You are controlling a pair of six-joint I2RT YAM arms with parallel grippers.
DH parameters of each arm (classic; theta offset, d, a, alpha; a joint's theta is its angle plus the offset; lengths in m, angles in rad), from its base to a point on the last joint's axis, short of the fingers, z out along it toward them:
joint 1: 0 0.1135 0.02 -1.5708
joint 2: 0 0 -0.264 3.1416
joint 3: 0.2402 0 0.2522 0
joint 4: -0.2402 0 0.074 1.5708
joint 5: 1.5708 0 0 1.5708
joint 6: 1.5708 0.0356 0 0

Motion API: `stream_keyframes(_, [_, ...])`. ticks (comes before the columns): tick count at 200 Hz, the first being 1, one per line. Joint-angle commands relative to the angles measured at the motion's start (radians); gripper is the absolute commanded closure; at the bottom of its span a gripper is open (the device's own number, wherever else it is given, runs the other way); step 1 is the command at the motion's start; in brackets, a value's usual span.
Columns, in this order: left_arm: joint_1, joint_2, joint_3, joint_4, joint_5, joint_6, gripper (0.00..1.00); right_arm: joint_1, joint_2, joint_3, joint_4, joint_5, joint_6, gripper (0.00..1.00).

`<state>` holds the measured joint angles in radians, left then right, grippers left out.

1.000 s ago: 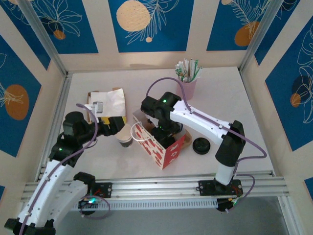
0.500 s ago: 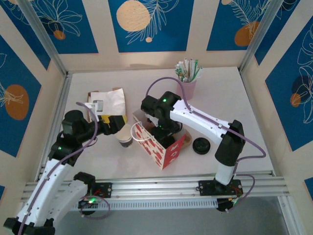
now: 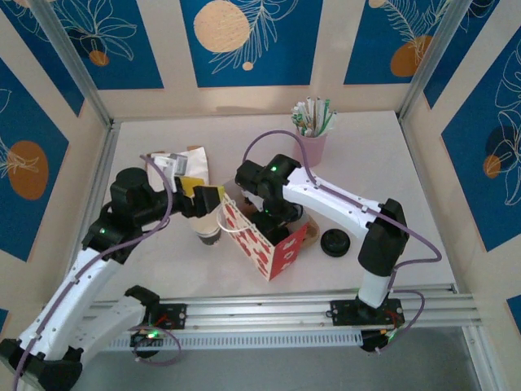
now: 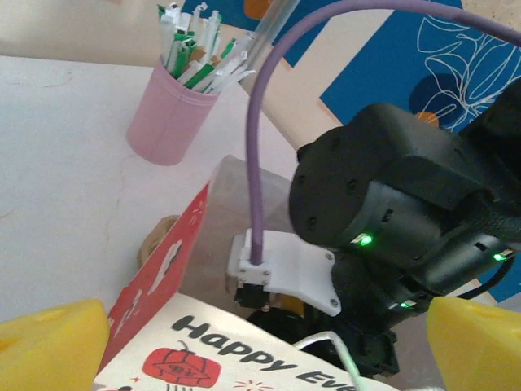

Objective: Pack the takeout coffee

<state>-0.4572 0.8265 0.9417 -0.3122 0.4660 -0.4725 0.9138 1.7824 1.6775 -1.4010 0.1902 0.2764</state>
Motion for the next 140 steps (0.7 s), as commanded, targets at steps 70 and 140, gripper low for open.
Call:
stream_keyframes(70, [-0.112,0.048,0.081,0.039,-0.03,0.104,0.0,-0.01,-0.056,-0.044,0.052,-0.018,-0.014,0.35])
stream_keyframes(140, [-0.16,0.059,0.096,0.041,-0.065,0.127,0.0,-0.024,-0.042,-0.059,0.047,-0.041,-0.005,0.35])
